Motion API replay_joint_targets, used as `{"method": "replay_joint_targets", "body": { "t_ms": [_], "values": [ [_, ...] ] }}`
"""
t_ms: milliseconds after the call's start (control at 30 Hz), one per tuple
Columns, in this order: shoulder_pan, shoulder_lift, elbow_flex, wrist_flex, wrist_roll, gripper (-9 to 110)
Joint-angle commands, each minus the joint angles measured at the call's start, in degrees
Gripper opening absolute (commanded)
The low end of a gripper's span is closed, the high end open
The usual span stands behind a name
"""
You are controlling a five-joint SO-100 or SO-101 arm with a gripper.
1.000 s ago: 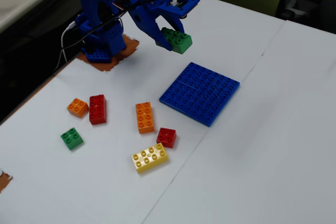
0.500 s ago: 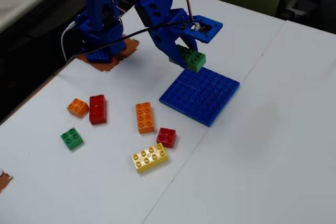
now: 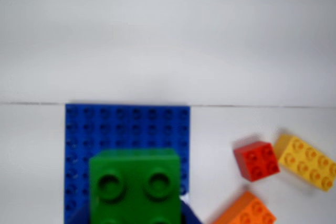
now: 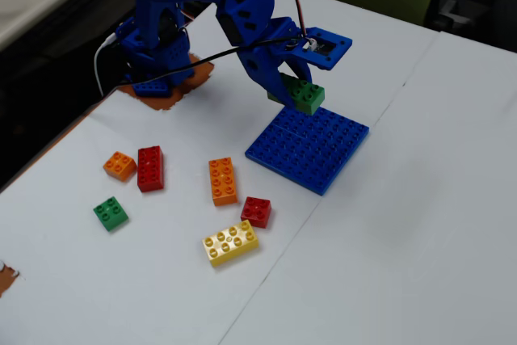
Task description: Pick up the 2x4 green block and go up the 8x8 blue block.
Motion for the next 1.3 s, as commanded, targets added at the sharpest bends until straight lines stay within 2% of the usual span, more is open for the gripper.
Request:
{"method": "replay_joint_targets", "body": {
  "t_ms": [0,1267],
  "values": [
    [-0.6,0.3,-3.4,-0.6,-0.4,0],
    [-0.4,1.9,-2.3,1.1,-0.8,0]
  ]
}}
